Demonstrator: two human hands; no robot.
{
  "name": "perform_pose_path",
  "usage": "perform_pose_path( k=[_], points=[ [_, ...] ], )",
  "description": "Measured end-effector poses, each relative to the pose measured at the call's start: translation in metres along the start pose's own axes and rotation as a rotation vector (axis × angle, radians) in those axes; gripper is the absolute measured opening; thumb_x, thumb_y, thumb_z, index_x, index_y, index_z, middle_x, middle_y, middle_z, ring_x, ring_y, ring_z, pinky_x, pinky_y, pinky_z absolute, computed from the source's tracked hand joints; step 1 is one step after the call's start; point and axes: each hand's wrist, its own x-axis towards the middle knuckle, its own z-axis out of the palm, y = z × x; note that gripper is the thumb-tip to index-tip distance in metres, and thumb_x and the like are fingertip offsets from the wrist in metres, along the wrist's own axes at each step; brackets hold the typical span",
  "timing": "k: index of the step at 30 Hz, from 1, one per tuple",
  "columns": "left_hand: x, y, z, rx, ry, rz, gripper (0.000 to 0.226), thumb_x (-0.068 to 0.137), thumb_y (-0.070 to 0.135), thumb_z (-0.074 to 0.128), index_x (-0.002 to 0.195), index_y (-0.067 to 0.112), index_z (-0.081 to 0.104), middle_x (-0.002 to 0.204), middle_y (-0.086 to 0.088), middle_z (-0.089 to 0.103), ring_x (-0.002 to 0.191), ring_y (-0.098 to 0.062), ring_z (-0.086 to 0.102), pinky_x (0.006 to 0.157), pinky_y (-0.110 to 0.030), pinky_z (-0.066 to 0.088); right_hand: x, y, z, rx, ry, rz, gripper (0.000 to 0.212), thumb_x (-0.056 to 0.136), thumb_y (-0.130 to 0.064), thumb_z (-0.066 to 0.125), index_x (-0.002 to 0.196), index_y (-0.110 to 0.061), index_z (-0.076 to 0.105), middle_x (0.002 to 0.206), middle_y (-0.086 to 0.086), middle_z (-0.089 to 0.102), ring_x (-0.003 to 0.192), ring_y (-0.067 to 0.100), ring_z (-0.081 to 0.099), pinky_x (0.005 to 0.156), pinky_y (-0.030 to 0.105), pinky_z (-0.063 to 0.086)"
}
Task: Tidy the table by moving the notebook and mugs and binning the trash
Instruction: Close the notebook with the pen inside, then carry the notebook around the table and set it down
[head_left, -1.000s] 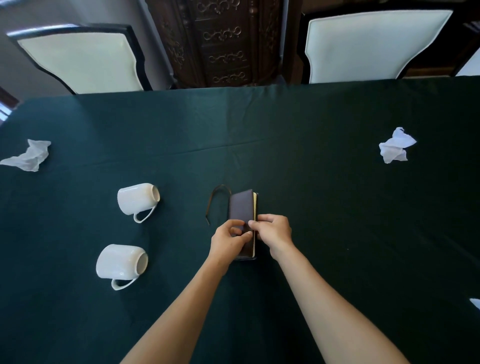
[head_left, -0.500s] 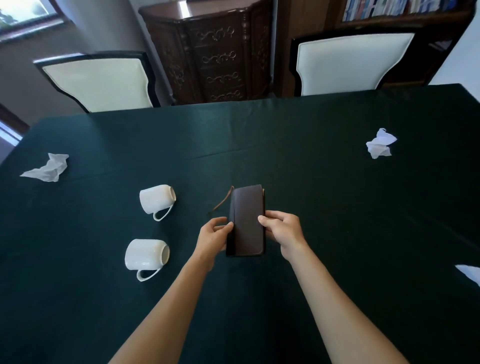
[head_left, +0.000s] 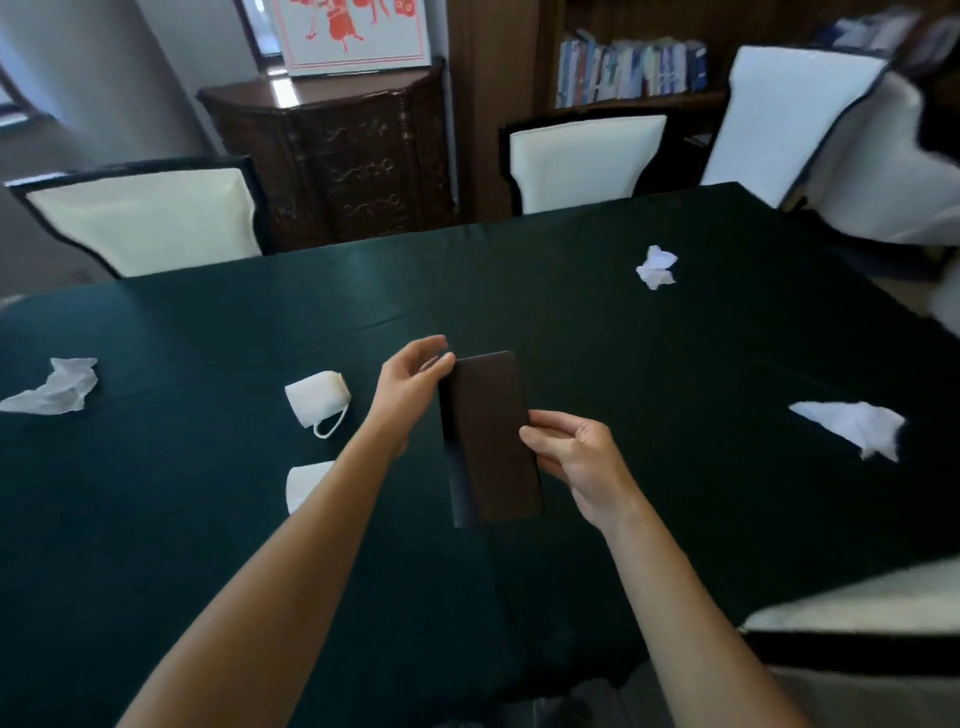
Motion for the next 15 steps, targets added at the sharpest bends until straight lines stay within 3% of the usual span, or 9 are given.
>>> perform_pose_path(
  k=[2,5,8,10,13,15],
  points=[
    [-0.011,0.009,0.012,-0.046,-0.068,0.008,0.026,0.101,0.019,0.064,0.125,0.016,0.072,0.124,0.001,0.075,0.12,-0.012,0.067,0.096,-0.017,0.052,-0.024,-0.001,-0.001,0.022,0.041,-0.029,0.036,0.09,-0.008,0.074,0.125,-0.005,0.069,0.11,0.009,0.079,0.104,0.021,0.075,0.09,0.036,0.06],
    [-0.034,0.021,0.034,-0.083,-0.15,0.006,0.02,0.101,0.033,0.061,0.108,0.024,0.078,0.117,-0.001,0.078,0.106,-0.011,0.07,0.089,-0.026,0.057,-0.058,-0.003,-0.007,0.092,0.12,-0.069,0.03,0.09,-0.005,0.073,0.12,-0.007,0.07,0.107,0.009,0.08,0.101,0.02,0.076,0.079,0.028,0.061],
    [-0.058,0.032,0.057,-0.148,-0.191,-0.002,0.03,0.1,0.041,0.061,0.112,0.019,0.078,0.115,-0.002,0.077,0.102,-0.012,0.069,0.092,-0.032,0.057,-0.089,-0.006,-0.02,0.132,0.191,-0.112,0.022,0.091,-0.005,0.072,0.111,-0.014,0.072,0.101,0.005,0.081,0.097,0.017,0.077,0.075,0.025,0.06],
    [-0.076,0.04,0.073,-0.212,-0.216,-0.03,0.032,0.101,0.039,0.062,0.115,0.013,0.075,0.107,0.0,0.075,0.094,-0.009,0.069,0.085,-0.029,0.056,-0.107,-0.008,-0.031,0.147,0.233,-0.141,0.024,0.092,-0.004,0.071,0.114,-0.009,0.072,0.103,0.007,0.081,0.099,0.019,0.077,0.077,0.026,0.06],
    [-0.108,0.049,0.098,-0.345,-0.309,-0.104,0.024,0.102,0.034,0.063,0.098,0.013,0.073,0.088,0.002,0.075,0.083,-0.013,0.071,0.076,-0.031,0.059,-0.131,-0.012,-0.049,0.162,0.3,-0.172,0.026,0.092,-0.003,0.07,0.117,-0.005,0.072,0.106,0.011,0.08,0.104,0.024,0.075,0.086,0.033,0.059],
    [-0.128,0.055,0.115,-0.396,-0.368,-0.132,0.026,0.102,0.033,0.063,0.102,0.01,0.074,0.091,-0.003,0.078,0.083,-0.018,0.074,0.077,-0.036,0.062,-0.146,-0.015,-0.063,0.181,0.342,-0.189,0.023,0.092,-0.003,0.07,0.114,-0.007,0.073,0.105,0.011,0.08,0.104,0.024,0.075,0.087,0.034,0.059]
  ],
)
